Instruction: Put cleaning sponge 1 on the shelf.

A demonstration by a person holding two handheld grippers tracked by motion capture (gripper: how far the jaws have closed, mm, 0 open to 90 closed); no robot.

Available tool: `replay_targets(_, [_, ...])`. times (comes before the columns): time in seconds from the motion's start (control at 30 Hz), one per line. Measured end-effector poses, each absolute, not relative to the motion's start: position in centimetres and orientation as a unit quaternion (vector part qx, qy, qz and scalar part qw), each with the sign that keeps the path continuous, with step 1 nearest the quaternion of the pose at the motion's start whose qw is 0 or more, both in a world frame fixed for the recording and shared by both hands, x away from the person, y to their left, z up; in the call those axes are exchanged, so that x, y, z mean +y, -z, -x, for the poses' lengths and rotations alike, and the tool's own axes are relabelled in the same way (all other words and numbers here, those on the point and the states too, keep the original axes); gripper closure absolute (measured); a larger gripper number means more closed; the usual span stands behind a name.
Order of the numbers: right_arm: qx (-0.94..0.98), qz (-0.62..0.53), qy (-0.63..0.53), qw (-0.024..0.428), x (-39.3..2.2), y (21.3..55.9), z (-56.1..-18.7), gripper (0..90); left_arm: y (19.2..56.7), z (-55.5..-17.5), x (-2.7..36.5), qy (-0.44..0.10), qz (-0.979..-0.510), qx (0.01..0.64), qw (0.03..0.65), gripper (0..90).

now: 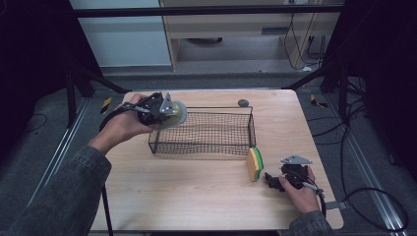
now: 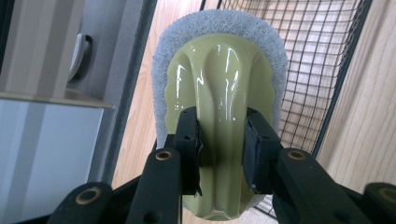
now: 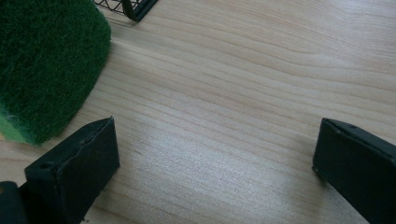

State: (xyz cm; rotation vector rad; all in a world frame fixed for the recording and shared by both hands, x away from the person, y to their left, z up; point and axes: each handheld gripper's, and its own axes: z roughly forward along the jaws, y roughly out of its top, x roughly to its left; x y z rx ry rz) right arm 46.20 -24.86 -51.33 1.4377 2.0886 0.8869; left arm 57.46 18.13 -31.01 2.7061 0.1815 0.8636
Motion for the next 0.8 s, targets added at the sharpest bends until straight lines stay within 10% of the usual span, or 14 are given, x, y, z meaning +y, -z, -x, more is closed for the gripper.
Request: replay_targets(0.8, [0.757, -0.521, -0.322, 0.226, -24.9, 51.3, -46.2, 0.5, 33.4, -58.7, 16.6, -0.284, -0.951, 0.028, 0.121, 69.8])
